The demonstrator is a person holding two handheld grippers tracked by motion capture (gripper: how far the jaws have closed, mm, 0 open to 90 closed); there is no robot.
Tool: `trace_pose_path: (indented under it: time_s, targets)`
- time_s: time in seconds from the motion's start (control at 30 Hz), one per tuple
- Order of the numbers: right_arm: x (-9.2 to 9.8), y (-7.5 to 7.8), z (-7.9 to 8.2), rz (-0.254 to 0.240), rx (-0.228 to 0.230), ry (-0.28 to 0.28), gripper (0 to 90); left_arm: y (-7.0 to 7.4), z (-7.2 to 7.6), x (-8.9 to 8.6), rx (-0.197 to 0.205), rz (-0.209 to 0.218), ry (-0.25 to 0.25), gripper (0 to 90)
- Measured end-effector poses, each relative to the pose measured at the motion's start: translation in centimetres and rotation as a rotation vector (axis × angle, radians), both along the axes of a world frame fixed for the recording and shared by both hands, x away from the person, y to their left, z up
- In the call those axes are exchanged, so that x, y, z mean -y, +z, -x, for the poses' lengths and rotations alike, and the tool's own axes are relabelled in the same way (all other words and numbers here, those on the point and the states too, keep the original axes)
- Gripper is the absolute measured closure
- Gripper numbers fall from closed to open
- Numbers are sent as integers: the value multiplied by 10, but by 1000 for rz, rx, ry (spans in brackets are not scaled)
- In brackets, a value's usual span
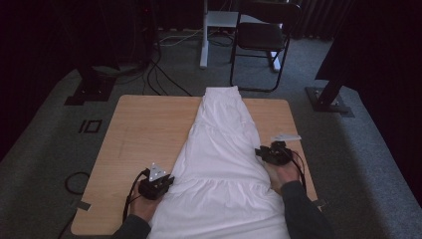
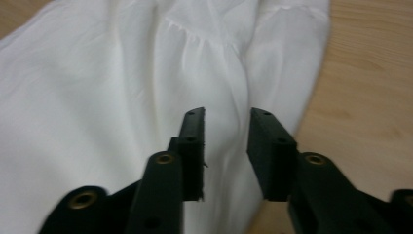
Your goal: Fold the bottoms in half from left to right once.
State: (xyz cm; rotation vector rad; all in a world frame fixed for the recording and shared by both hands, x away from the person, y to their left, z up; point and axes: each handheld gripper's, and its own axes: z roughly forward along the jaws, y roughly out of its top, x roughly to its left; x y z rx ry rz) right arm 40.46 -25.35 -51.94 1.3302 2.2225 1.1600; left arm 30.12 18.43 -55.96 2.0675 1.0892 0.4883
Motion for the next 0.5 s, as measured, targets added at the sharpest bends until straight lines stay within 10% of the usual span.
trace_pose_path:
  time_s: [0.23,0.33,0.4,0.5]
  targets:
    - [-26,-17,-56,1,-71,-14,563,-1,0,-2,-1,11,5,775]
    - [-36,-22,-64,96,-88,28,848,-1,0,-2,-3,13,8,770]
    - [-29,-6,-63,184,45,-104,900,-1,0,-2,-4,13,8,764]
    - [-15,9,-63,207,129,-231,900,-1,1,-1,-1,6,5,766]
